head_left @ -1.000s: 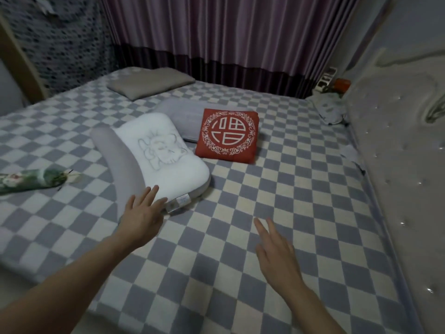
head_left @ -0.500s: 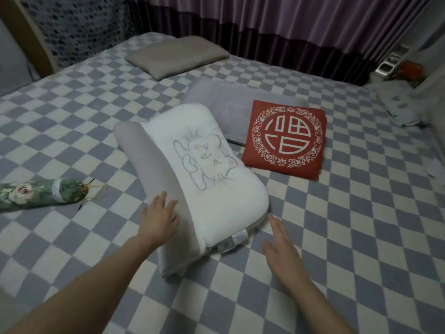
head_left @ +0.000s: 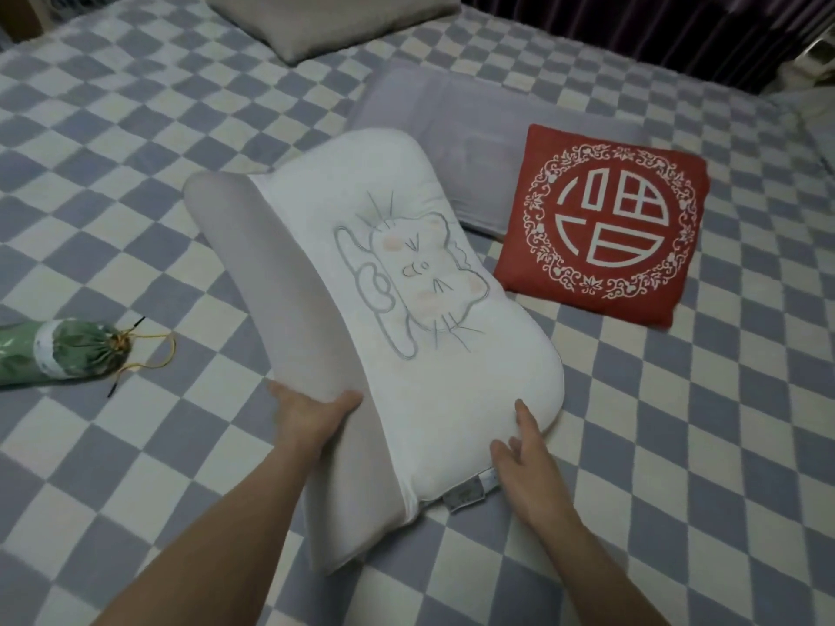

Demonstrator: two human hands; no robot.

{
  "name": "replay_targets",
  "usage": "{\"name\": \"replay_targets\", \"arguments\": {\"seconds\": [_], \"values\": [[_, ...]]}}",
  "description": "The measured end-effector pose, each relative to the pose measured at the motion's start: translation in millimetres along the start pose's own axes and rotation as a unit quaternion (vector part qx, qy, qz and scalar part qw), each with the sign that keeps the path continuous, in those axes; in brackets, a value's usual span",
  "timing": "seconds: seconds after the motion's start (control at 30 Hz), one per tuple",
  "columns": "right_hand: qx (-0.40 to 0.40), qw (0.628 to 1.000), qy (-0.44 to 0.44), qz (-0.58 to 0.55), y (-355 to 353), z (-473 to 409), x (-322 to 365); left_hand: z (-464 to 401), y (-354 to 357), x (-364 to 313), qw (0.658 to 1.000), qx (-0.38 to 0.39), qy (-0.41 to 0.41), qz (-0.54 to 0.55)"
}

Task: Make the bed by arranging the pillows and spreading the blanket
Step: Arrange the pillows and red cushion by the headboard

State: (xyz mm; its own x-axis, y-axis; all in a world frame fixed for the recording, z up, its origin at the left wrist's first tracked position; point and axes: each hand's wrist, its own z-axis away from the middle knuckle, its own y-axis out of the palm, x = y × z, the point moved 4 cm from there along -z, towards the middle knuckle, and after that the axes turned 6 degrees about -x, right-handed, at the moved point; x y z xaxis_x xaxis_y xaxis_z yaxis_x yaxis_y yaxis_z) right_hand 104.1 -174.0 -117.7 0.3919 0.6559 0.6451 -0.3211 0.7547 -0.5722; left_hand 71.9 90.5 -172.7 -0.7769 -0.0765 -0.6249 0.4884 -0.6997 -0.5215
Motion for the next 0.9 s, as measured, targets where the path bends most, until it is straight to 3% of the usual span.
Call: {"name": "replay_targets", "arguments": {"seconds": [0.2,0.43,0.53,0.63,0.9], "values": [[-0.027,0.999,0.025,-0.008,-12.5,-1.3,-5.0,7.3,1.7,-18.3,0.995,0.012,-0.073,0.074],[-0.100,0.986,0.080,-0.104,-35.9,4.4,-14.2,87.0,2.6,-56.9,0.985,0.048,-0.032,0.165],[-0.131,0.962,0.140,-0.197,-49.1,17.8,-32.8,134.4,0.0,-67.1,0.982,0.069,0.025,0.174],[-0.151,0.901,0.205,-0.352,-66.8,35.9,-53.8,177.8,-3.3,-76.3,0.978,0.088,0.081,0.172],[-0.183,0.841,0.236,-0.451,-165.6,108.0,-144.3,311.7,48.7,-93.0,0.946,0.203,0.243,0.061]]}}
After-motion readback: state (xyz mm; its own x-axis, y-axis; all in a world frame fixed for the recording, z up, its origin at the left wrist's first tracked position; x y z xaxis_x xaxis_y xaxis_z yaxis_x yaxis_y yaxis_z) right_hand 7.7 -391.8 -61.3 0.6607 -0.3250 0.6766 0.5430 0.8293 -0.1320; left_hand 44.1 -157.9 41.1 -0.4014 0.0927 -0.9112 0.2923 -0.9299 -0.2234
